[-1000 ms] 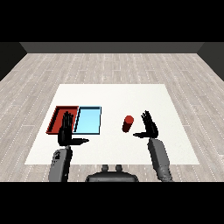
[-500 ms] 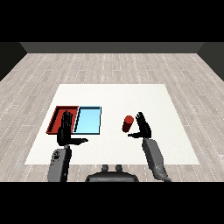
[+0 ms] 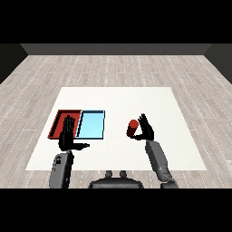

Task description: Pick the red can and put it in the red box

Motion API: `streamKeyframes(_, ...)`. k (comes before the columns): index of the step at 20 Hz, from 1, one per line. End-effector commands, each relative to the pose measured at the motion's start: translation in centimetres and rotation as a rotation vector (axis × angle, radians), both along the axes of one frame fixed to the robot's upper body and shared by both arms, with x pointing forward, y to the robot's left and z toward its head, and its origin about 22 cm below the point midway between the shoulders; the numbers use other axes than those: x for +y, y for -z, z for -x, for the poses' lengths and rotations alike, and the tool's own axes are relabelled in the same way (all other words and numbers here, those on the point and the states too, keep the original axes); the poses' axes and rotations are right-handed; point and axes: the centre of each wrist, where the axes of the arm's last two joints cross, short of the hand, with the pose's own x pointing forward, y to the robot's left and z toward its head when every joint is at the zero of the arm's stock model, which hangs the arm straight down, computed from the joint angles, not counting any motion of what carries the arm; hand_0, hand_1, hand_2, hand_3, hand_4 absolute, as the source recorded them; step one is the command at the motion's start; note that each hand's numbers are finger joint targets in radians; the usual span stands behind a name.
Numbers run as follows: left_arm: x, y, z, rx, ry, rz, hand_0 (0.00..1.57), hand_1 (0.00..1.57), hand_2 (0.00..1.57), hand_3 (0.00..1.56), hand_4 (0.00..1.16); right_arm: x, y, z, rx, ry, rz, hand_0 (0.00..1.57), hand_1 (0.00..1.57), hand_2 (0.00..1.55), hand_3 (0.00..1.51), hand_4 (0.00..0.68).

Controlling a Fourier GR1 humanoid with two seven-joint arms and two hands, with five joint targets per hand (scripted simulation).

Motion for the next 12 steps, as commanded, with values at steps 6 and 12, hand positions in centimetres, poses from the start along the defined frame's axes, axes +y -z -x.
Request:
streamKeyframes(6,0.0,0.3,2.2,-0.020,0.000,-0.002,0.00,0.00,0.00,0.00,0.00,0.5,0.5,-1.0,0.031,0.014,0.017,0.00,0.00,0.00,0.00,0.000)
streamKeyframes(12,-0.9,0.5,0.3,-0.018,-0.007,-0.001,0.00,0.00,0.00,0.00,0.00,1.5,1.1,-1.1,0.052,0.005,0.030,0.00,0.00,0.00,0.00,0.000)
